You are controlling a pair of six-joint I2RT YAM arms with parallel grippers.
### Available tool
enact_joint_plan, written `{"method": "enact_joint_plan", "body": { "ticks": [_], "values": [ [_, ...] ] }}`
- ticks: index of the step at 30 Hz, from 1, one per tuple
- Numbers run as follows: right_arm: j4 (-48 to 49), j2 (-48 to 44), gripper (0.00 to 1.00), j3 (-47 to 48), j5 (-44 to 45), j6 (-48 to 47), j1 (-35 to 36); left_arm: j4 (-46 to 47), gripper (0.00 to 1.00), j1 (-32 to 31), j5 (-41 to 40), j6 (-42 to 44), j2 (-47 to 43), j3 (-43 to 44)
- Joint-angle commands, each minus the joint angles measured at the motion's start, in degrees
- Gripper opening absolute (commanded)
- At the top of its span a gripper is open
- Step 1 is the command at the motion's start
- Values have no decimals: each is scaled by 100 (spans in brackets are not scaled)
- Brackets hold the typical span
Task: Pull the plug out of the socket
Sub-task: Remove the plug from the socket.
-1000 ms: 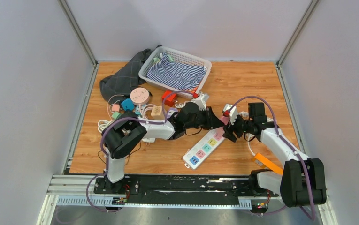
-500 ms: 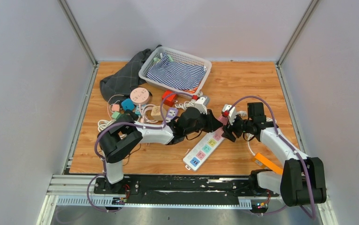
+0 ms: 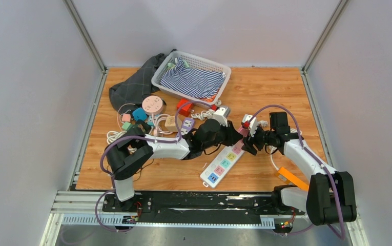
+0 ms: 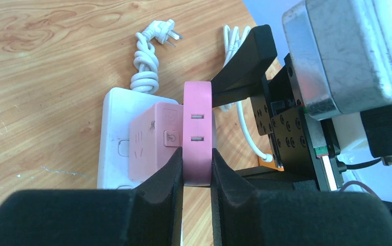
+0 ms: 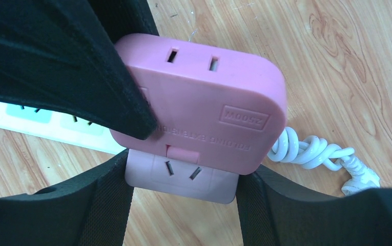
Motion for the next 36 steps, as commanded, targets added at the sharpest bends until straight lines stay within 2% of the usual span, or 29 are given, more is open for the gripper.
{"method": "enact_joint_plan", "body": {
  "ticks": [1,5,9,12,20,24,26,31,36],
  "values": [
    [-292,30,32,100,83,-124,67,-781,0,177,43,-220,17,-20],
    [-303,15,31,100,82,-119,70,-775,0,227,724,-795,229,240],
    [-312,26,30,100,99,-119,68,-781,0,202,904,-812,315,418],
    [-311,34,30,100,109,-119,68,-798,0,150,578,-425,199,350],
    [-338,96,29,127,179,-128,68,-994,0,-130,-915,1178,-103,85],
    [-339,124,29,129,222,-128,68,-978,0,-128,-934,1097,-155,13],
    [-339,146,29,144,255,-128,68,-968,0,-65,-635,814,-155,35],
    [-355,168,27,153,316,-119,68,-959,0,124,771,88,75,405],
    [-352,172,26,162,337,-119,66,-946,0,126,1504,-466,251,703]
  ]
}}
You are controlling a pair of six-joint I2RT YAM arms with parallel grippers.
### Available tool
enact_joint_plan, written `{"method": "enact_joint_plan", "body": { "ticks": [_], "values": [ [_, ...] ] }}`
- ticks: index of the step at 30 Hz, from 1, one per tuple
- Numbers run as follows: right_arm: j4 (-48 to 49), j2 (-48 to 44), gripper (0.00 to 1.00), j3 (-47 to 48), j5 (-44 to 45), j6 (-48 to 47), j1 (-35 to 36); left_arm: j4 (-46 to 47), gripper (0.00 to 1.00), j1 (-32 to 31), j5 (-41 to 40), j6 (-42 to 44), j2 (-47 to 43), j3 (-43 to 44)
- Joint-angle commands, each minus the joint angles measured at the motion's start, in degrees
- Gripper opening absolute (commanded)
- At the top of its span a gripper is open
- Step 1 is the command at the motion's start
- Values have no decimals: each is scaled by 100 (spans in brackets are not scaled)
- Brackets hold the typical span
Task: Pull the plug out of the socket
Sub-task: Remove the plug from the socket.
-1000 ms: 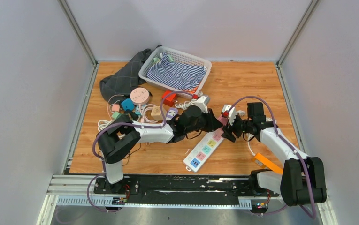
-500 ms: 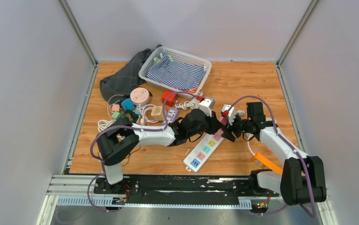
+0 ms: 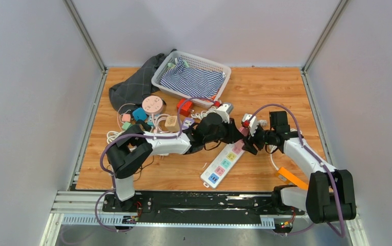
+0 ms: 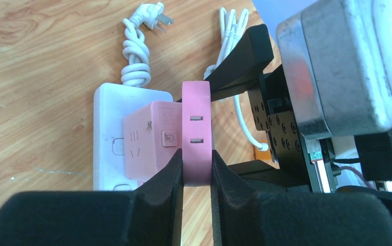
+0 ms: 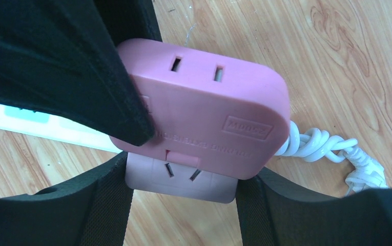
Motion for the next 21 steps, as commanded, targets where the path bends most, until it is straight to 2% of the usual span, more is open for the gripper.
{"method": "enact_joint_plan", "body": {
  "ticks": [1,4,10,13,16,21],
  "values": [
    [-258,76,26,64,295,-124,38,-205,0,-7,888,-505,217,276],
    [-269,83,25,72,313,-124,42,-212,0,-25,515,-313,36,187],
    [-275,118,25,88,327,-124,38,-239,0,-300,-1069,945,-395,-221],
    [-286,150,24,98,349,-124,42,-240,0,-326,-1415,1228,-467,-354],
    [-291,184,24,107,358,-132,42,-219,0,-322,-1291,1054,-516,-389],
    [-319,208,23,137,400,-141,42,-55,0,-90,370,16,-262,-23]
  ]
}}
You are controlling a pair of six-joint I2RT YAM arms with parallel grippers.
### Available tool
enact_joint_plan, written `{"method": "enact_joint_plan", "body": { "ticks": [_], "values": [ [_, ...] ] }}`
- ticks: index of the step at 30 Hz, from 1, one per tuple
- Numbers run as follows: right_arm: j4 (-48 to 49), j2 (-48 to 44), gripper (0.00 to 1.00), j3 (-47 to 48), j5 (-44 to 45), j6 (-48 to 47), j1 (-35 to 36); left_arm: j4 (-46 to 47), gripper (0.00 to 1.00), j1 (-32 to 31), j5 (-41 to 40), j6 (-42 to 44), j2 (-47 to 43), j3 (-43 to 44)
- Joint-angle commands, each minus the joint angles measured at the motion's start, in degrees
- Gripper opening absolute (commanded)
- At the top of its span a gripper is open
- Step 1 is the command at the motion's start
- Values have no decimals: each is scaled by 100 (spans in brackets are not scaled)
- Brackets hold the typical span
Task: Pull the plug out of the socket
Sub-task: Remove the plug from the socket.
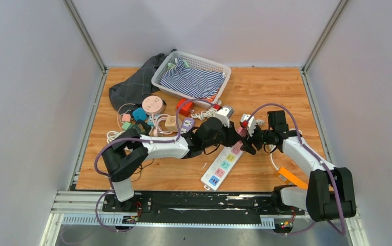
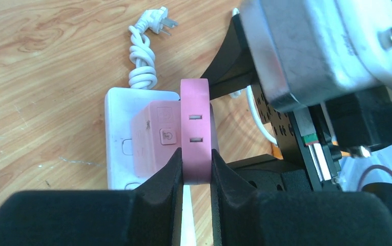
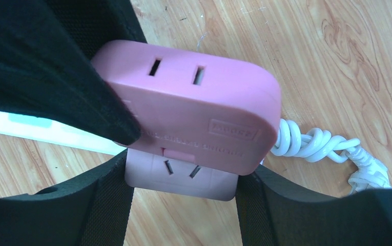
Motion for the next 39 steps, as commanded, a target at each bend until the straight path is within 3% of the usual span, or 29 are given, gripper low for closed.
{"method": "enact_joint_plan", "body": {
  "ticks": [1,4,7,10,15,21,23,27,30,35,39],
  "values": [
    [-272,124,23,64,465,-106,-23,96,0,188,1394,-764,97,297],
    [-316,134,22,64,475,-158,-23,295,0,192,1857,-1343,229,395],
    [-328,115,22,56,492,-178,-23,442,0,193,1767,-1478,250,308],
    [-332,127,22,65,489,-196,-25,427,0,199,1552,-1052,255,251],
    [-361,172,22,78,506,-213,-23,-69,0,139,418,65,100,120],
    [-400,225,22,120,612,-190,-23,-130,0,56,-19,372,-57,-56],
    [-414,252,21,141,653,-188,-23,-121,0,75,245,223,-24,-12],
    [-431,275,21,161,694,-211,-23,-107,0,256,1826,-650,383,361],
    [-438,268,21,161,734,-230,-23,-109,0,274,2145,-947,572,581],
    [-450,247,21,150,694,-249,-23,-132,0,248,1551,-629,429,478],
    [-450,249,21,160,688,-258,-23,-785,0,117,174,199,104,367]
  ]
}}
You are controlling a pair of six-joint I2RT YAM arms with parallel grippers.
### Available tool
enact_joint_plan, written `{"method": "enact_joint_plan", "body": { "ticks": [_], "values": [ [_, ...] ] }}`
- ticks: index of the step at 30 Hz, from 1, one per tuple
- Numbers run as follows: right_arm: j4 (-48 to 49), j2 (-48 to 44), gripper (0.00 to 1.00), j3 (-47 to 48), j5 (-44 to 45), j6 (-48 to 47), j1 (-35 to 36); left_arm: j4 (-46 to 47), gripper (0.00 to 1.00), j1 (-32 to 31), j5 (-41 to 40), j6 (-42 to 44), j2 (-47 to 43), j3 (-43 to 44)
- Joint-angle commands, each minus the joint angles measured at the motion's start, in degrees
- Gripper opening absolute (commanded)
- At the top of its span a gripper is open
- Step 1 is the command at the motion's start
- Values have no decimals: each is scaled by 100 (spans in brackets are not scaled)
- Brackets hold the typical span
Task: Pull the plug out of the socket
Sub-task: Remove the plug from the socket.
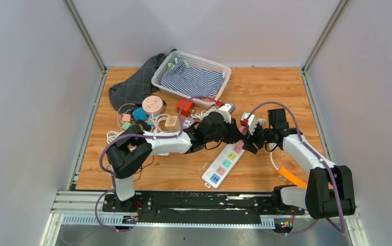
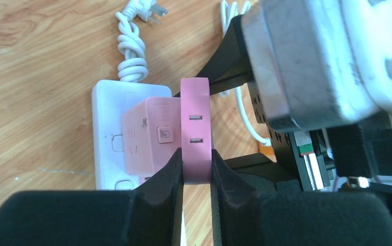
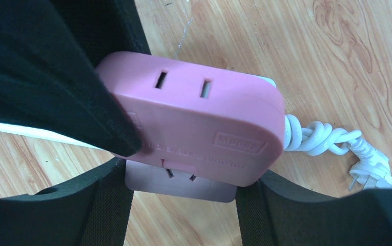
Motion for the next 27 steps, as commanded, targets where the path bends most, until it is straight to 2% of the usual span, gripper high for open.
{"method": "enact_joint_plan", "body": {
  "ticks": [1,5,7,12,18,21,25,27],
  "values": [
    [-208,124,20,-32,388,-249,-1,-676,0,-288,-1187,914,-338,-112],
    [-218,141,21,-20,416,-253,-4,-753,0,-317,-1418,1059,-488,-166],
    [-218,150,20,-14,420,-258,-2,-733,0,-299,-1014,858,-476,-132],
    [-233,160,20,1,444,-284,-1,-715,0,-90,577,-76,-62,288],
    [-249,190,20,3,468,-310,-1,-554,0,19,1071,-564,56,435],
    [-269,218,20,20,503,-311,-1,-555,0,-4,903,-399,-57,412],
    [-288,221,20,36,500,-311,-4,-790,0,-268,-418,738,-439,143],
    [-288,235,19,45,509,-311,-2,-860,0,-317,-731,956,-525,31]
  ]
}}
